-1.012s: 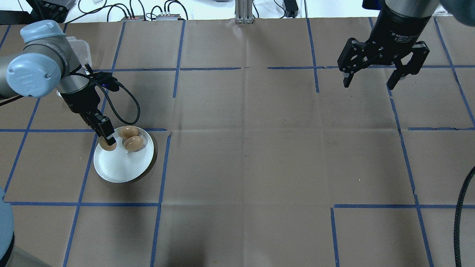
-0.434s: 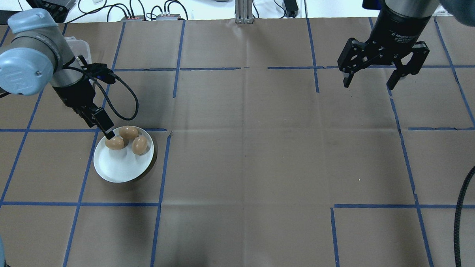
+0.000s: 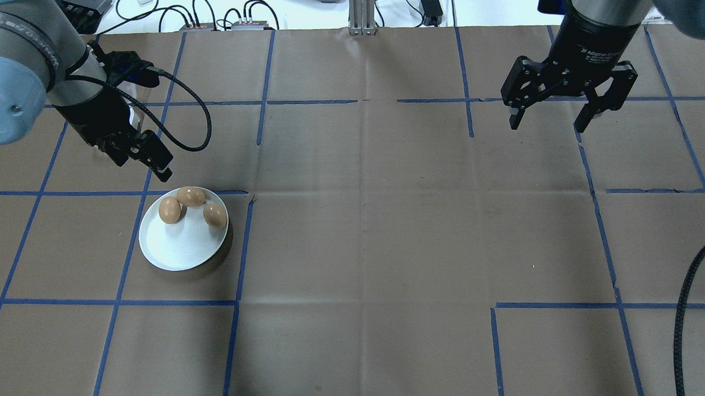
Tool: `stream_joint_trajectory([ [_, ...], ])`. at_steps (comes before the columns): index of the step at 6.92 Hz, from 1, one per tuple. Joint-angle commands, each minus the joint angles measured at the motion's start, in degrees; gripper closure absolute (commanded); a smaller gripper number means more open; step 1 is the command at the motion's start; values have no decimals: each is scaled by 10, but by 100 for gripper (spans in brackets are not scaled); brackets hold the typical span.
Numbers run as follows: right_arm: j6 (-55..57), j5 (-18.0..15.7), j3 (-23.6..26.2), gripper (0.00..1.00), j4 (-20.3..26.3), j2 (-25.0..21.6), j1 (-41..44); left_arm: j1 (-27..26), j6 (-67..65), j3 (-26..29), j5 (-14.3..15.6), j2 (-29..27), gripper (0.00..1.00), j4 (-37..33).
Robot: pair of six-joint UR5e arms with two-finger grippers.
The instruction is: Place egg on plate
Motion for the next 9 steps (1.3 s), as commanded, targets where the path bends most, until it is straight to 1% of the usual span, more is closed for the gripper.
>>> stream_joint_trajectory([
  [1,0,-1,0,0,0,1,0,-46,-186,7,-2,44,0,-40],
  [2,0,0,0,0,0,0,0,-55,-231,17,0,51,0,-52],
  [4,0,0,0,0,0,1,0,-78,-281,59,3,48,0,-98],
  [5,0,0,0,0,0,1,0,-81,-283,65,4,48,0,-104],
  [9,0,-1,0,0,0,0,0,-80,-283,63,7,39,0,-110],
])
